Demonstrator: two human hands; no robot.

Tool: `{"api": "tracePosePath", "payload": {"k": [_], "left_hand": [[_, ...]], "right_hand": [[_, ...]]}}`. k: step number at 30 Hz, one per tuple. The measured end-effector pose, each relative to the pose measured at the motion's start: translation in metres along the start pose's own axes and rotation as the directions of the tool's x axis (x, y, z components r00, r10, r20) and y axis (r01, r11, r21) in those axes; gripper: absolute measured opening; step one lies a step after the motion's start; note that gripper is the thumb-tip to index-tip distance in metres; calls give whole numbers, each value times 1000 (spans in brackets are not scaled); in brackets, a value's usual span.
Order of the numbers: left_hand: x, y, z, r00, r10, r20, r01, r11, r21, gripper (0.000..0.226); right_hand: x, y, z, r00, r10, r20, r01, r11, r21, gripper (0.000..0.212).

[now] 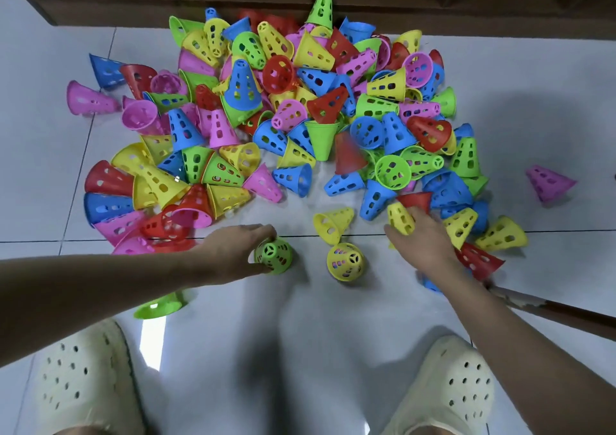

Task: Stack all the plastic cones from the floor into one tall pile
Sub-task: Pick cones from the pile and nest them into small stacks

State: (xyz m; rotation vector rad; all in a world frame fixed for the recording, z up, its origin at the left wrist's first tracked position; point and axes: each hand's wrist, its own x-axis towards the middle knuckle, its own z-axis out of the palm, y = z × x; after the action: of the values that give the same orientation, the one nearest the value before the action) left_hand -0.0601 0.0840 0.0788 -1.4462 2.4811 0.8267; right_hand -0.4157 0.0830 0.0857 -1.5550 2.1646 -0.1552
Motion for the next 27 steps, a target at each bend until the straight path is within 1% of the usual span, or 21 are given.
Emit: {"api": "tracePosePath", "payload": {"k": [2,3,5,6,7,9,11,12,14,16,18,19,21,23,25,26,27], "left_hand": [[6,3,0,999,-14,-34,15,1000,12,51],[9,4,0,999,-22,-50,23,1000,12,50],[14,8,2,997,-32,-63,33,999,2,50],[16,9,2,998,-31,-61,31,999,-11,50],[18,9,3,998,-32,-56,30,999,-31,50],[23,9,5,997,-55,-50,49,991,-124,49],[26,10,6,994,-98,-44,84,964,-251,49],[27,12,6,994,-104,-45,87,955,-285,50],[29,14,7,997,-71,-15,64,958,-280,52],[32,12,6,998,-2,57,16,968,-249,52],[34,8,3,993,39,114,-8,967,-256,49],[36,6,1,993,34,113,-2,962,-273,49],[39,7,-4,999,-10,32,18,960,-278,50],[46,12,-11,993,-17,-118,-12,971,-239,40],[56,21,-18,970,47,-238,-94,977,-189,26],[63,26,-22,963,83,-255,-127,979,-159,23],[70,32,-24,961,112,-251,-147,981,-126,26]], "right_hand": [[-15,2,2,972,-160,-173,185,973,141,44],[-24,1,4,960,-179,-215,223,953,205,43],[-43,-7,7,970,-146,-195,211,906,368,44],[-51,-11,8,971,-161,-177,225,867,444,44],[-60,-15,9,966,-199,-166,256,823,506,42],[-72,-22,13,945,-288,-156,325,767,553,37],[-80,-26,18,940,-318,-121,329,759,561,38],[-81,-25,22,939,-332,-91,326,771,547,40],[-81,-20,32,925,-381,-14,341,810,477,39],[-78,-12,39,917,-395,46,340,838,427,43],[-74,-6,43,914,-401,70,342,849,403,44],[-72,-4,45,911,-405,74,348,855,384,44],[-68,1,47,905,-416,90,364,866,343,45],[-65,2,47,902,-421,98,373,872,317,44],[-63,3,48,903,-419,89,374,873,314,44],[-63,3,48,906,-415,82,371,872,318,44],[-62,4,49,908,-412,76,369,873,318,44]]}}
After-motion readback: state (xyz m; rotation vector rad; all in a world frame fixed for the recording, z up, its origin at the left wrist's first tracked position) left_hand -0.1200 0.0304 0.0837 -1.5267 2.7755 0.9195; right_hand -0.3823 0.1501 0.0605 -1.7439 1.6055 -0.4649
